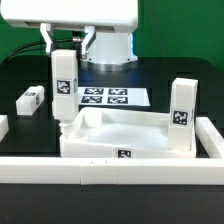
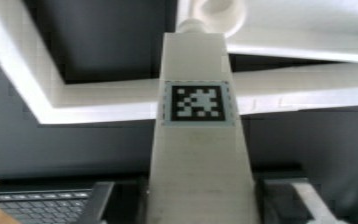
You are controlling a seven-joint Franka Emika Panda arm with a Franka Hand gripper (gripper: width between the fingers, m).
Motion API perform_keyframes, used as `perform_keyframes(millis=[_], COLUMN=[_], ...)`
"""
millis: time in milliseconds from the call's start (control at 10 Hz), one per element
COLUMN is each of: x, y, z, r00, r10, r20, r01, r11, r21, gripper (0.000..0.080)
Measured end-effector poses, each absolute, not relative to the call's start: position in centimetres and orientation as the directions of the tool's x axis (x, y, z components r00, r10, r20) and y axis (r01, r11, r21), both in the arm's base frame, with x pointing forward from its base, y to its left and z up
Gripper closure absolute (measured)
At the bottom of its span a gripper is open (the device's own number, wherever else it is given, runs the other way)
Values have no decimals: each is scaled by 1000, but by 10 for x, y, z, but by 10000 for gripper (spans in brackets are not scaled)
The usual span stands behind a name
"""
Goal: Assemble desk
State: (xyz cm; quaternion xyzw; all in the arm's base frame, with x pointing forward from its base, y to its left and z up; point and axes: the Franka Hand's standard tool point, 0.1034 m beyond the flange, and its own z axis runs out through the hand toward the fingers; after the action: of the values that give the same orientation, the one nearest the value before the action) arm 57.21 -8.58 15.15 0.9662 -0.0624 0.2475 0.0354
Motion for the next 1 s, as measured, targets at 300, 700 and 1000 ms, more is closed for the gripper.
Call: perform_keyframes(millis=[300,700,1000], x=[573,573,577], y=[-73,-73,-79], z=[148,144,145], r00=[931,936,936], r10=[-130,-110,-98], r20=[340,335,339], r01=[-128,-109,-100], r11=[-991,-994,-995], r21=[-28,-22,-14], gripper=[512,512,512])
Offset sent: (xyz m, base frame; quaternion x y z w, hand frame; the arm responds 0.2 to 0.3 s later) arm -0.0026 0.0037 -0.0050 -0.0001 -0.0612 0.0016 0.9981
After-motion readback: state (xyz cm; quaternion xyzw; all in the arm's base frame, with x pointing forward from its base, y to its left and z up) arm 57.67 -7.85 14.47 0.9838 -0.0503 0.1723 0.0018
